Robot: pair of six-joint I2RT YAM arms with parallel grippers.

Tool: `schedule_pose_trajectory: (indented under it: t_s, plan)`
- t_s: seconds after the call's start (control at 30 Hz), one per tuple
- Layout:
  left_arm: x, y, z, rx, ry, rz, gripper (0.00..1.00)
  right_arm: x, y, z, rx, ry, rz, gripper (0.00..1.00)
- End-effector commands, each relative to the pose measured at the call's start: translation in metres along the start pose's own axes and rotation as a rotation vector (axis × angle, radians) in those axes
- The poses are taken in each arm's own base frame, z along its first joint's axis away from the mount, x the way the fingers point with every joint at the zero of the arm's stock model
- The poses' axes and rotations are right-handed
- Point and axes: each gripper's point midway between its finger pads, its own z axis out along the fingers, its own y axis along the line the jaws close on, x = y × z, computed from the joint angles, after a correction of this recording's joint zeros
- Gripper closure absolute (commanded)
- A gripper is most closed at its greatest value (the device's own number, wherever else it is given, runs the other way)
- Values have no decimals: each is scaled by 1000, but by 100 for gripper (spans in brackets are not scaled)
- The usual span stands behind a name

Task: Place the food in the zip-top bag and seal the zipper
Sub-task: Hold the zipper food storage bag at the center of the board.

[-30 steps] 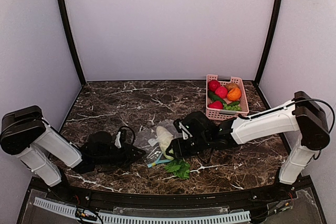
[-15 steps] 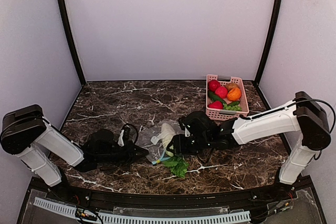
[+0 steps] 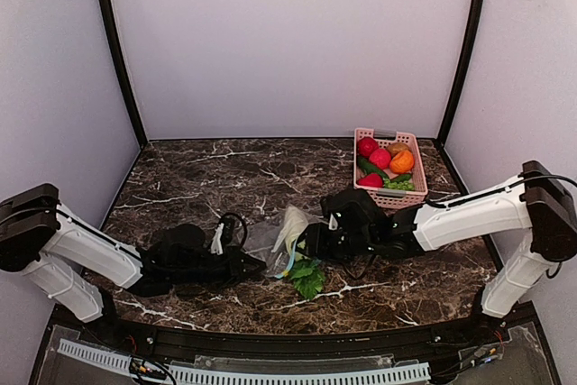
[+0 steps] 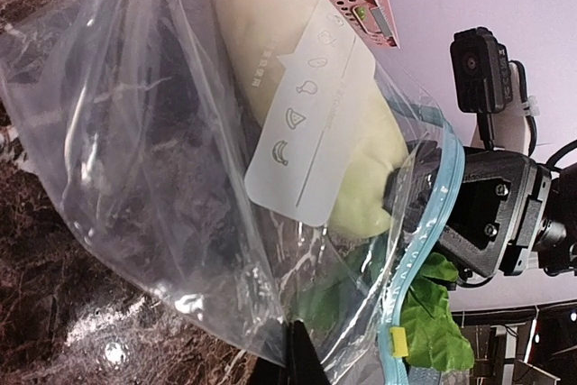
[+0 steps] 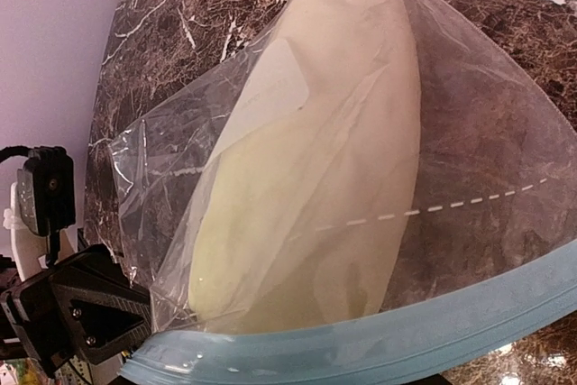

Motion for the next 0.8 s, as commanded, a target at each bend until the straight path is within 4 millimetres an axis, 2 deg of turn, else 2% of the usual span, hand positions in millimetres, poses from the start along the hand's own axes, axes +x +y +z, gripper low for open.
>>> schedule_pose_trajectory:
  t_s: [0.0, 0.13, 0.23, 0.4, 0.5, 0.67, 0.77]
  plan:
    - [18, 3, 2, -32, 58, 34, 99, -28, -5, -6, -17, -97, 92, 67]
    - [27, 0, 5, -26, 95, 54, 99, -28, -15, -6, -3, -93, 137, 64]
    - [33, -9, 7, 12, 111, 49, 99, -29, -14, -5, -17, -88, 138, 58]
    - [27, -13, 3, 33, 69, 17, 99, -26, -11, -8, -16, -65, 101, 47]
    - [20, -15, 1, 27, 39, 19, 99, -18, -16, -10, -1, -33, 68, 39]
    - [17, -17, 1, 22, 26, 22, 99, 5, -12, -17, -40, 54, 3, 23]
    - [16, -17, 2, 15, 25, 22, 99, 15, -16, -26, -35, 71, -5, 19]
